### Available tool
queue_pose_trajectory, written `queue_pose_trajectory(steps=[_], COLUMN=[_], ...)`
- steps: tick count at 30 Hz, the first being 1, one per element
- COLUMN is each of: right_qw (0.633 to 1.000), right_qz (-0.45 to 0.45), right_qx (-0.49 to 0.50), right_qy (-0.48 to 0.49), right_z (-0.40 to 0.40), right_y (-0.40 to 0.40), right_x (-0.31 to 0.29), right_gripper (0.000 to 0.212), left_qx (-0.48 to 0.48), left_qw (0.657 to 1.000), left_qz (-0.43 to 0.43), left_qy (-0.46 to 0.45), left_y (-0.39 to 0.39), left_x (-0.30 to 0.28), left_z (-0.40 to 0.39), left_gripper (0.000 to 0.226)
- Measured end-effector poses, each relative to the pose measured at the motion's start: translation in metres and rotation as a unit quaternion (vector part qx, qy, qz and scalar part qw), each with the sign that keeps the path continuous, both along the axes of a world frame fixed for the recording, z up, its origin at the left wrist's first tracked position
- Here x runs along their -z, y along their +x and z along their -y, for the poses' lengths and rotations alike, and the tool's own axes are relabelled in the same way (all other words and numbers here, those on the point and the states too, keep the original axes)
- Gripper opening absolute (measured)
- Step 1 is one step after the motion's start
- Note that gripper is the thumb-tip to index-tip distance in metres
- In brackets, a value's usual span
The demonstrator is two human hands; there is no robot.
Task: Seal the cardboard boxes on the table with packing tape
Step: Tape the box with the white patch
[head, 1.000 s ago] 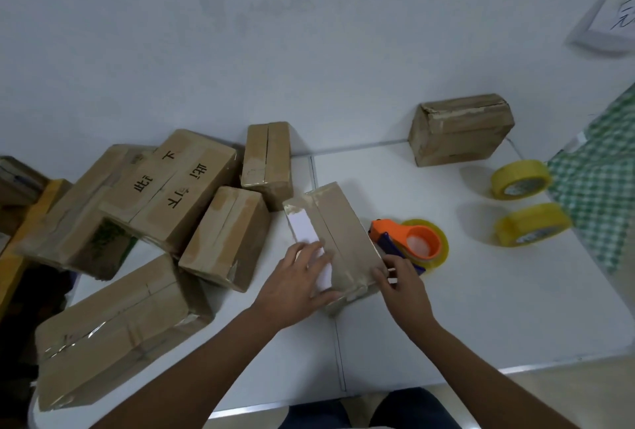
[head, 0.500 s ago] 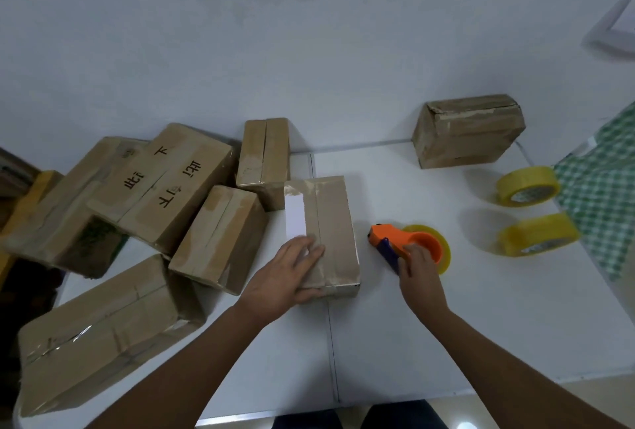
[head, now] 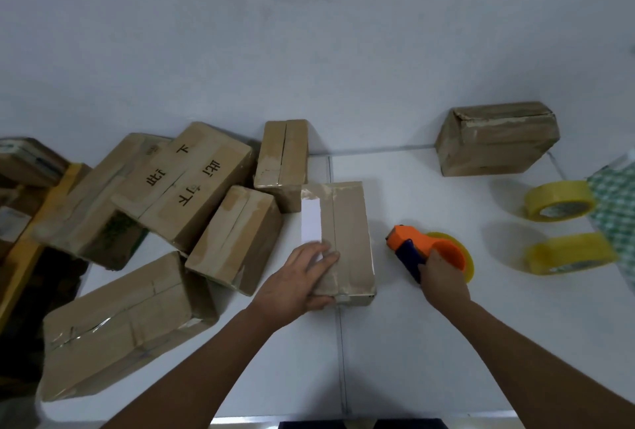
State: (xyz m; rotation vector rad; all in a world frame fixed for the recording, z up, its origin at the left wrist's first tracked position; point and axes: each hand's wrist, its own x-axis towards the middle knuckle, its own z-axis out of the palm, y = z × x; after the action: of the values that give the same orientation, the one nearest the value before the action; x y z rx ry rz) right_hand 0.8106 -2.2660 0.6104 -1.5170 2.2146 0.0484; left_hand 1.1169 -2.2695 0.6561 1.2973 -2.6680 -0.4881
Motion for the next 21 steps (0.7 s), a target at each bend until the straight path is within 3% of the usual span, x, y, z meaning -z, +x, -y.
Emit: queue_pose_trajectory(steps=[3,11,14,16,18,19,21], right_qw=[0.996,0.948,0.932,0.935,0.947,0.953,0.962], right_qz=[0.068,0.262,0.295,0.288,0.259,0.243,0.227], right_qx=[0.042,0.150,0.172,0.163,0.140,0.124,0.091], right_qy=[-0.047,-0.103,-0.120,-0.130,-0.132,-0.130,-0.118], right_z=[0.000,-0.016,-0.029,-0.038,-0.044,-0.045,-0.044], right_y=[-0.008,-0.005,-0.003,0.001,0.008,0.012,0.018], right_x=[-0.022,-0.093,-0.113,-0.123,-0.134,-0.139,-0.147], right_gripper=[0.013,0.030,0.032,0.038,0.044,0.045,0.047], left_qx=[-0.014,0.004,-0.013,-0.068,-0.192,-0.255,-0.331], left_qw=[1.000,1.000,0.998,0.989,0.946,0.903,0.777], left_qz=[0.001,-0.028,-0.023,-0.088,-0.185,-0.232,-0.327], left_qy=[0.020,0.010,0.057,0.094,0.182,0.257,0.424], left_y=[-0.002,-0.005,-0.008,-0.019,-0.036,-0.043,-0.057], left_x=[-0.002,-0.003,-0.012,-0.026,-0.048,-0.059,-0.076], left_z=[0.005,0.009,0.005,0.002,0.001,0.001,0.003], left_gripper=[0.083,0.077,0.080,0.065,0.043,0.034,0.030])
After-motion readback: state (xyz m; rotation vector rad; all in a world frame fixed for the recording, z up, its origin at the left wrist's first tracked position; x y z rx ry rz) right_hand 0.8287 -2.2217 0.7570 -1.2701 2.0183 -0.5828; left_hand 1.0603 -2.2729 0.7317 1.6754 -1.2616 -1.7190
